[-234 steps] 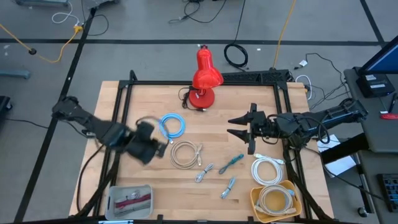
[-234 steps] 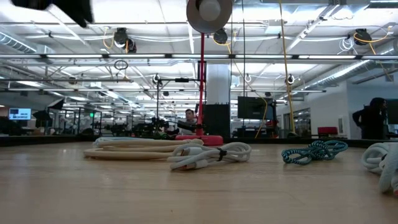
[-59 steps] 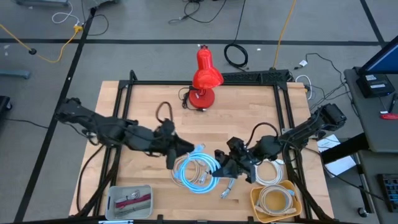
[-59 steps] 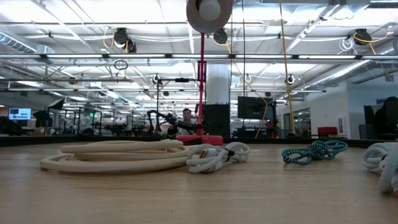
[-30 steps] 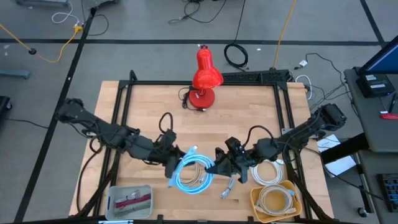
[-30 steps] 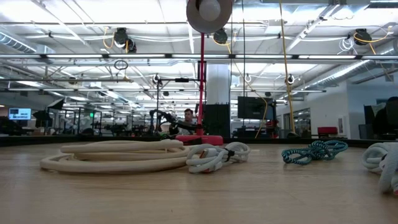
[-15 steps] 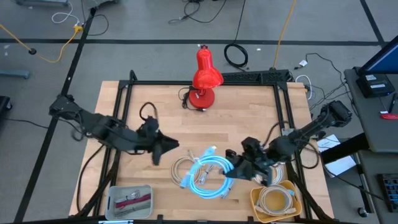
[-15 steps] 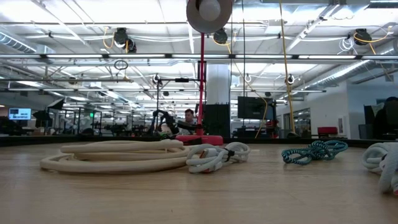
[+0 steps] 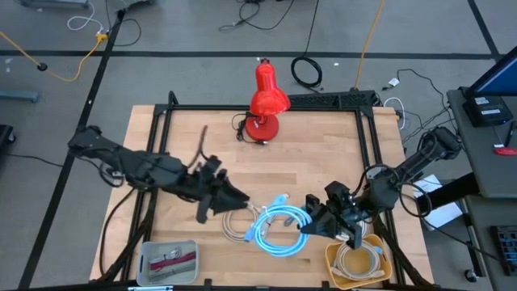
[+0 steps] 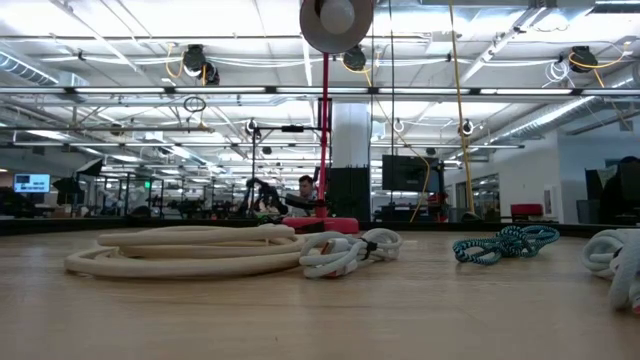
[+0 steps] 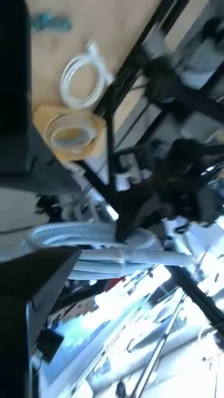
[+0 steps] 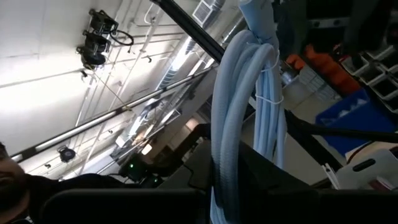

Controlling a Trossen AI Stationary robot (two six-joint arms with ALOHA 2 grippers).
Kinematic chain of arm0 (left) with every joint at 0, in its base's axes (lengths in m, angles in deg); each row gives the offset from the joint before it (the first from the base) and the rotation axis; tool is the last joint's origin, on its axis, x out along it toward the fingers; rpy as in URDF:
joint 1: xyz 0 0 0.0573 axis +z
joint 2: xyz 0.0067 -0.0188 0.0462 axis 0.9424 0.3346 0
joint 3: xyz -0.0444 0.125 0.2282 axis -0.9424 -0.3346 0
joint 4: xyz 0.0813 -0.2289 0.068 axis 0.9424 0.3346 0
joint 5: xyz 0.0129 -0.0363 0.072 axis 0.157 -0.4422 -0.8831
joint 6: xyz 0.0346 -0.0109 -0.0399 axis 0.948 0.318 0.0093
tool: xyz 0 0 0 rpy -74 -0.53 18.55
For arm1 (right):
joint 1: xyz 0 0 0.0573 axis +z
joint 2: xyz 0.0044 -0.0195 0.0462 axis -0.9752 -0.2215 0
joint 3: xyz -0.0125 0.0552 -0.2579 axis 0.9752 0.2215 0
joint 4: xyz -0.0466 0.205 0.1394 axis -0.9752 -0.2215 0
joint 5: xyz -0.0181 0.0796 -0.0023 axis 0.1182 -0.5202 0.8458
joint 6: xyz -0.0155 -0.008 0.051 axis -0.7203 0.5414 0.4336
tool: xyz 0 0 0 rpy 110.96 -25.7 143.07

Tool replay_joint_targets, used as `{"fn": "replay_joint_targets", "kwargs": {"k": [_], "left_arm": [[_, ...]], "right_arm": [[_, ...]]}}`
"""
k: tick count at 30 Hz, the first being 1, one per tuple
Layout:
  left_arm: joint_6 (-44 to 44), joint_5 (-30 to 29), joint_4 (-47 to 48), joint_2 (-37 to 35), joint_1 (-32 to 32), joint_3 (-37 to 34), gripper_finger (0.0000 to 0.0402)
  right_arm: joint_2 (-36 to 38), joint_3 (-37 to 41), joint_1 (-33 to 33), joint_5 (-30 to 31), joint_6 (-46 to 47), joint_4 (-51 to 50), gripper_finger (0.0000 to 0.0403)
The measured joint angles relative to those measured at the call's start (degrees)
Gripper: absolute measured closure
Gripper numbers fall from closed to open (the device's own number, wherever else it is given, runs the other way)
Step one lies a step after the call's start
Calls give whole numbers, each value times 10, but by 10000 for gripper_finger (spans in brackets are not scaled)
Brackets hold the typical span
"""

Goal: Pick & Place USB Port
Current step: Put the blue HDMI cable into the yellow bin

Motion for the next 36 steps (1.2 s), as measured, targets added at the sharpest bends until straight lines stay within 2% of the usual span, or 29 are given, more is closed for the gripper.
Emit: {"fn": "replay_joint_targets", "kwargs": {"k": [4, 7, 16, 19, 23, 27, 33, 36], "left_arm": [[-20, 34, -56, 32, -2, 0, 188], [-27, 43, -87, 47, -4, 0, 165], [-34, 42, -92, 47, -9, 0, 156], [-45, 42, -78, 47, -8, 0, 156], [-49, 44, -72, 47, -16, 0, 156], [-46, 36, -58, 47, -22, 0, 156], [-43, 31, -42, 47, -22, 0, 156], [-36, 31, -42, 47, -22, 0, 156]], "right_arm": [[0, 0, 0, 0, 3, -9, 374], [0, 0, 0, 12, 9, -24, 374], [0, 0, -9, 16, 30, -54, 375], [8, -1, -1, 14, 83, -128, 375], [23, 0, 64, 9, 200, -305, 375], [44, -1, 151, 17, 298, -381, 375], [70, -1, 288, 160, 479, -529, 375], [69, -1, 329, 174, 586, -641, 375]]}}
